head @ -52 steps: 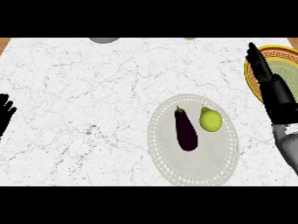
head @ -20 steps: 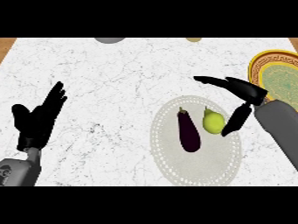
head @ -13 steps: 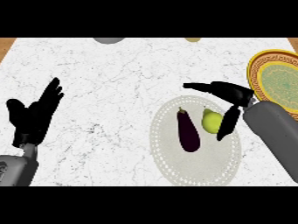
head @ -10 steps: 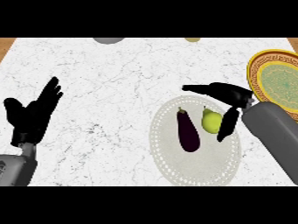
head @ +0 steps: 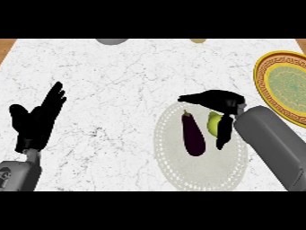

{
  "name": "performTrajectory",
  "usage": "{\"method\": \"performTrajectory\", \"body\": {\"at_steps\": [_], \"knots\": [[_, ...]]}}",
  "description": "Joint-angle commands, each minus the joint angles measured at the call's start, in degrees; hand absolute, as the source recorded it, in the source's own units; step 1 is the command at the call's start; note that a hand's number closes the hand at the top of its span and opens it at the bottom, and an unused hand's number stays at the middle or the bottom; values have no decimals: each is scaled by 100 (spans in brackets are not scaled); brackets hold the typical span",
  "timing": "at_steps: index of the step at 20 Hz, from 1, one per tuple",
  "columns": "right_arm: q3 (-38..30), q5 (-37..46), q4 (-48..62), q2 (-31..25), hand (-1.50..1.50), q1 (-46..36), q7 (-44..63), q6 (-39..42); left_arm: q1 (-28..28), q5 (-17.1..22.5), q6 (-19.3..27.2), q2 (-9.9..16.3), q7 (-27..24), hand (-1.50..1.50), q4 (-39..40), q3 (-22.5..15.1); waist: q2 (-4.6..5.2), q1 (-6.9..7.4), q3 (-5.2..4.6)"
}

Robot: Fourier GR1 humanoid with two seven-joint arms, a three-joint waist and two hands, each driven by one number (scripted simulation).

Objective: Pick the eggplant from the placemat and place it in the plate

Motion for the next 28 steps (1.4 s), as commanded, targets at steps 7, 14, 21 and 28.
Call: {"method": "performTrajectory", "body": {"at_steps": [7, 14, 21, 28], "knots": [[-201, 1082, 1083, 452, -150, -272, -484, -219, 6, -283, -134, -293, -321, 0, 315, 144, 23, 36, 1], [-258, 1692, 938, 1142, -150, 49, -40, -475, -23, -230, -366, -242, 58, 0, 71, 407, 7, 6, 1], [28, 2124, 1344, 994, 150, -192, -924, 30, -290, -393, -378, -397, -126, 0, 418, 431, 31, 14, 0], [-259, 2163, 1054, 1291, 150, 165, -832, -89, 217, -495, -362, -448, -77, 0, -90, 421, 3, 19, 1]]}}
